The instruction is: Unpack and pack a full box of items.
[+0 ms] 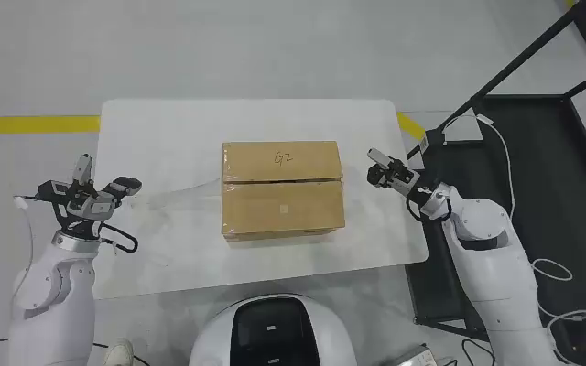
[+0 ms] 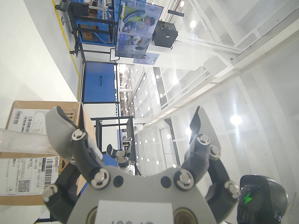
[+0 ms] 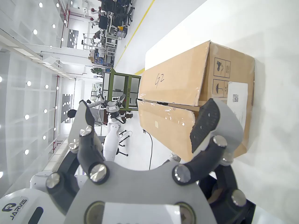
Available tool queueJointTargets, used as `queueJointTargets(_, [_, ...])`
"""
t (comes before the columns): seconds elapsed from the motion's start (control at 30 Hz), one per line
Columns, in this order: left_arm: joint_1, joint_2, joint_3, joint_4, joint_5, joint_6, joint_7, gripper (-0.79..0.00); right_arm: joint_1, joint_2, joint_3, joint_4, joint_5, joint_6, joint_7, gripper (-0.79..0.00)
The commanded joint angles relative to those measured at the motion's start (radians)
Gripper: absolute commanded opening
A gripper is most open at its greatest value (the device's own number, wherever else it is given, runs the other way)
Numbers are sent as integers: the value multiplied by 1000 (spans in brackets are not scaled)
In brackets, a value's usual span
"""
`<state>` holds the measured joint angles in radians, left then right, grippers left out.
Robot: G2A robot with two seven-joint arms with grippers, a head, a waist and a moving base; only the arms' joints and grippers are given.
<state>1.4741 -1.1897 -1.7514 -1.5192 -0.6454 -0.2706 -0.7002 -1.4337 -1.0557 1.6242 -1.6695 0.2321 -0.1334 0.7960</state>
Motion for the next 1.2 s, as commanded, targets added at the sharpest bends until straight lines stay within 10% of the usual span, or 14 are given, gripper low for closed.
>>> queueJointTargets(0.0, [0, 0, 0, 0, 0, 0, 0, 0, 0, 0, 0, 0, 0, 0, 0, -1])
queueJointTargets(1.17, [0, 0, 0, 0, 0, 0, 0, 0, 8, 0, -26, -3, -77, 14, -31, 0])
